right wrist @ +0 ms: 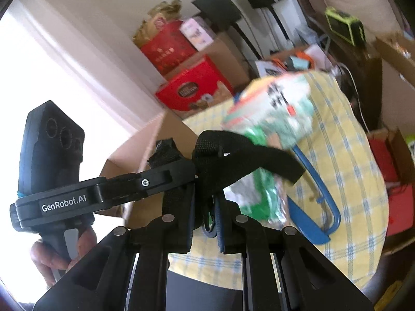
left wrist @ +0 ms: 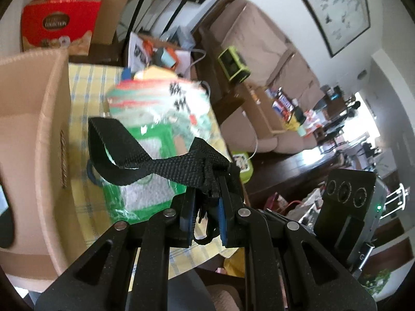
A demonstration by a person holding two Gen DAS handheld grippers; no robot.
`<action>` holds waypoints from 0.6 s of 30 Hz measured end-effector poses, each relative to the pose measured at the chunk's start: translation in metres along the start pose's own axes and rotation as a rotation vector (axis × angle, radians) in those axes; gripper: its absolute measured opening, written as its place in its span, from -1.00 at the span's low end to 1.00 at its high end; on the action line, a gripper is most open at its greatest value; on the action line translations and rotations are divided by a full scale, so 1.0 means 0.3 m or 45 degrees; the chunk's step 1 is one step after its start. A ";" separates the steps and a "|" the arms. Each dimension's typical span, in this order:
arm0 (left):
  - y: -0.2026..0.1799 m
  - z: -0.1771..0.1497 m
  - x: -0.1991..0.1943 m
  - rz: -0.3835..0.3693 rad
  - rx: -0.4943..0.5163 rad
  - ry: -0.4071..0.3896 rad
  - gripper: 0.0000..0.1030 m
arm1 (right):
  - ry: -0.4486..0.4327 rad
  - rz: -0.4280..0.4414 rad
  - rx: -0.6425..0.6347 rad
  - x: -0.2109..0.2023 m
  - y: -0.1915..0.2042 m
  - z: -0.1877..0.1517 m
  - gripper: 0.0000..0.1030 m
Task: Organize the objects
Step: 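Lift the black strap off the green bag with both grippers, then carry the black strap with both grippers over the cardboard box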
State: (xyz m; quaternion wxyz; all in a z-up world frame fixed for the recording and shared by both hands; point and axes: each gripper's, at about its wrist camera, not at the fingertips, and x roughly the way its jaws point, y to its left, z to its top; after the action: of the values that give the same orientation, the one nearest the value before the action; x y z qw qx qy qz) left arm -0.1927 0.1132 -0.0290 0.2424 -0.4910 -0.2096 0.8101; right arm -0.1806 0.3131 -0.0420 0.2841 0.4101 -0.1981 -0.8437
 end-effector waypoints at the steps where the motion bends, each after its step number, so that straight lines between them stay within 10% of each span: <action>1: -0.004 0.010 -0.026 -0.007 0.002 -0.018 -0.75 | -0.007 0.001 -0.021 -0.010 0.024 0.010 -0.75; 18: 0.114 0.074 -0.404 0.006 -0.010 -0.201 -0.75 | 0.008 0.118 -0.246 0.070 0.392 0.084 -0.75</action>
State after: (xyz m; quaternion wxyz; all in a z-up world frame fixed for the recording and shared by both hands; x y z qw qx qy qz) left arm -0.1706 0.0113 0.0450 0.2213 -0.4269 -0.2303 0.8460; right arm -0.1741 0.2127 0.0273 0.3617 0.3738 -0.1336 -0.8436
